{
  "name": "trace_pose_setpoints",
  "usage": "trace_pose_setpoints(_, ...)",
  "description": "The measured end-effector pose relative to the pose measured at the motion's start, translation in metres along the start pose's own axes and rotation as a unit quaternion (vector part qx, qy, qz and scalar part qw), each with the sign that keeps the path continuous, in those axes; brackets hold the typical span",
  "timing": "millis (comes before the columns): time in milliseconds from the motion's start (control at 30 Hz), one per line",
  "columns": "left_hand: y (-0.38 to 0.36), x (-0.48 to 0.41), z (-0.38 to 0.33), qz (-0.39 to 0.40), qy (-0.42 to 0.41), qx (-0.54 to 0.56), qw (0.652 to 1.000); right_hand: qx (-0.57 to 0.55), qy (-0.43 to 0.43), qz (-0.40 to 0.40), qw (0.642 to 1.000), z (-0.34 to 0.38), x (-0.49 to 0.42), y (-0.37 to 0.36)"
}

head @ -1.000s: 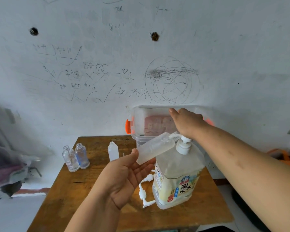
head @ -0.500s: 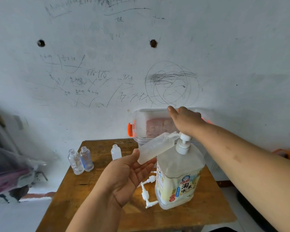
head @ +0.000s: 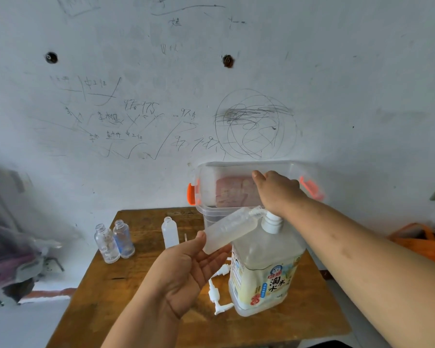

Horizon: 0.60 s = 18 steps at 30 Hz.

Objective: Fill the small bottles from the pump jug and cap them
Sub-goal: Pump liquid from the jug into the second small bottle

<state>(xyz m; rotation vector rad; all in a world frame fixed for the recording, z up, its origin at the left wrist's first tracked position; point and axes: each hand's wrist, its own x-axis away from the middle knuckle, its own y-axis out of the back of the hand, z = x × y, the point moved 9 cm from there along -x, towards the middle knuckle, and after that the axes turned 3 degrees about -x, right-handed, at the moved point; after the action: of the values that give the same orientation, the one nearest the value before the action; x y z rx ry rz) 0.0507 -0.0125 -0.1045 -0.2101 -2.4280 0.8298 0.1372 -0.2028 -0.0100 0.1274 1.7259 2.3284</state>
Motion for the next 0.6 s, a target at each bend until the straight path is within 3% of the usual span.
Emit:
trace_pose_setpoints(167, 0.0, 0.006, 0.003, -0.005, 0.008, 0.016, 1.0, -0.132, -0.02, -0.017, 0.991, -0.002, 0.012, 0.011)
trace_pose_setpoints(433, -0.003, 0.012, 0.006, 0.002, 0.032, 0.064, 0.997, -0.206, -0.009, -0.162, 0.965, -0.008, 0.008, 0.046)
trace_pose_setpoints(600, -0.002, 0.011, 0.008, 0.005, 0.032, 0.077, 0.996, -0.232, -0.004, -0.167, 0.958, -0.008, 0.014, 0.055)
